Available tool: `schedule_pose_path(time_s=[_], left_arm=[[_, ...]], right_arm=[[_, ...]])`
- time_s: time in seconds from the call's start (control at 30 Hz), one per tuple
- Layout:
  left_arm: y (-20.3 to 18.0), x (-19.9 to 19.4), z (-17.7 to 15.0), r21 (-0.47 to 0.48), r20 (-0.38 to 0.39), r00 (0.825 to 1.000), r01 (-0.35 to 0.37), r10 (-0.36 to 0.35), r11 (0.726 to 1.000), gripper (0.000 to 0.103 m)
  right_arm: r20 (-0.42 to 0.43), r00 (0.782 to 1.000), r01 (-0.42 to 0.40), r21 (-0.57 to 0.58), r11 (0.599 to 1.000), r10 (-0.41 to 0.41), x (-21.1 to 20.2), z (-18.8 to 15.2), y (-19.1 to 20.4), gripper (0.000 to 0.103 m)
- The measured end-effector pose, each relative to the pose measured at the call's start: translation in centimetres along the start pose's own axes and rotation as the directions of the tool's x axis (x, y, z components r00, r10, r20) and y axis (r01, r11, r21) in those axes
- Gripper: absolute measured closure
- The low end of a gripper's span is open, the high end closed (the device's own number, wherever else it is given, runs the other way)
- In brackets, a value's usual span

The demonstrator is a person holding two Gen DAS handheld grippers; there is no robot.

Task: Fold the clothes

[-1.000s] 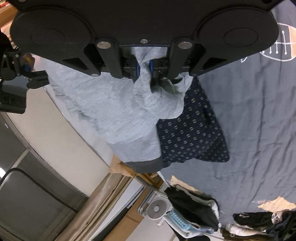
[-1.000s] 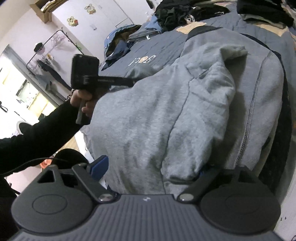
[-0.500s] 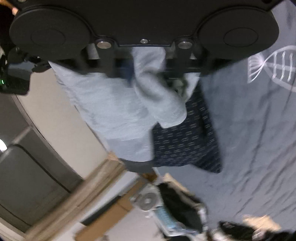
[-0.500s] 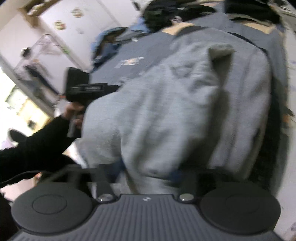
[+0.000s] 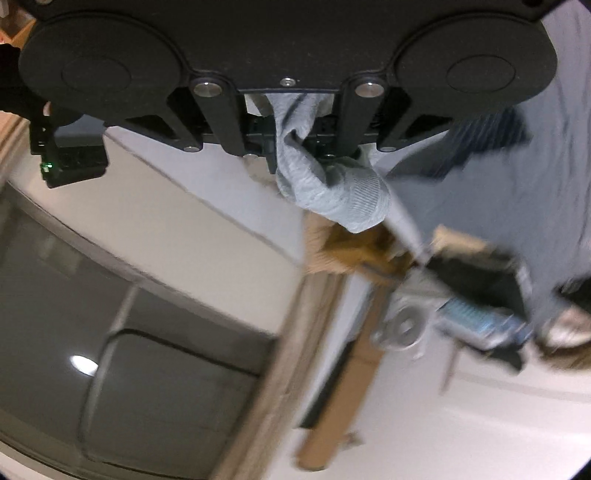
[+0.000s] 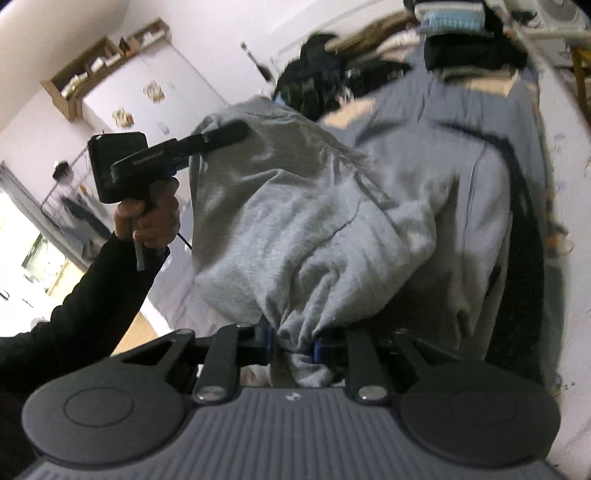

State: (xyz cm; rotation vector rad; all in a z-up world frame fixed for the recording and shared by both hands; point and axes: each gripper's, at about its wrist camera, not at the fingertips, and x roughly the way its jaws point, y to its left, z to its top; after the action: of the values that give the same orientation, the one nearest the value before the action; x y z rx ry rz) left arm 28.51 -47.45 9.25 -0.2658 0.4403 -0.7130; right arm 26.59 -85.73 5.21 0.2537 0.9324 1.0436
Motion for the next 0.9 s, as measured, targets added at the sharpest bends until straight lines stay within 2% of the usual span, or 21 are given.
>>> schedule_pose_path(time_s=[0.2,0.3,0.37,0.47,0.53,0.6,0.63,0.7,0.77,0.83,0.87,0.9], left_arm=[[-5.1,0.6,6.6,0.117,0.099,0.992,0.071,-0.083,0.991,0.094],[-5.5,0.3,8.5,0.109,0.143,0.985,0.085,-0.101,0.990,0.094],[-5.1,0.6,8.3,0.098,0.145,0.985,0.081,-0.095,0.992,0.094],[-1.8,2.6,5.9,0.049,0.066,0.997,0.040,-0.043,0.998,0.094],[1.5,4.7,3.5,-0.008,-0.018,1.000,-0.010,0.009,1.000,0.094],[5.4,7.9,0.6,-0.071,-0.123,0.989,-0.089,0.080,0.993,0.094],[7.2,9.5,-1.2,-0.084,-0.174,0.976,-0.148,0.131,0.986,0.094],[9.8,10.5,-3.1,-0.164,-0.202,0.969,-0.178,0.144,0.970,0.092],[12.3,11.3,-5.0,-0.246,-0.227,0.962,-0.205,0.149,0.947,0.085],[12.5,10.5,-5.2,-0.238,-0.212,0.964,-0.208,0.158,0.949,0.074],[12.4,9.9,-5.2,-0.226,-0.205,0.964,-0.214,0.169,0.950,0.063],[12.3,9.0,-5.1,-0.227,-0.195,0.965,-0.219,0.176,0.949,0.047]], right_arm=[[0.158,0.987,0.043,-0.087,0.995,-0.029,-6.8,4.2,3.2,0.085],[0.208,0.978,0.035,-0.106,0.994,-0.012,-8.3,6.0,3.7,0.085],[0.205,0.979,0.020,-0.099,0.995,0.001,-7.6,6.3,3.0,0.085],[0.134,0.991,0.004,-0.041,0.999,0.002,-4.1,5.4,0.3,0.085],[0.056,0.998,0.034,0.024,0.999,-0.035,-0.4,4.4,-2.9,0.085],[-0.018,0.995,0.098,0.073,0.993,-0.096,3.5,3.3,-6.4,0.085],[-0.031,0.994,0.108,0.087,0.990,-0.106,4.5,3.1,-7.5,0.085],[-0.033,0.994,0.107,0.108,0.988,-0.104,5.6,2.7,-8.9,0.085],[-0.035,0.994,0.107,0.129,0.986,-0.103,6.7,2.4,-10.4,0.084],[-0.031,0.995,0.102,0.121,0.987,-0.099,6.7,2.4,-10.6,0.084],[-0.029,0.995,0.099,0.115,0.988,-0.097,6.6,2.5,-10.6,0.083],[-0.026,0.995,0.097,0.108,0.989,-0.094,6.4,2.5,-10.6,0.082]])
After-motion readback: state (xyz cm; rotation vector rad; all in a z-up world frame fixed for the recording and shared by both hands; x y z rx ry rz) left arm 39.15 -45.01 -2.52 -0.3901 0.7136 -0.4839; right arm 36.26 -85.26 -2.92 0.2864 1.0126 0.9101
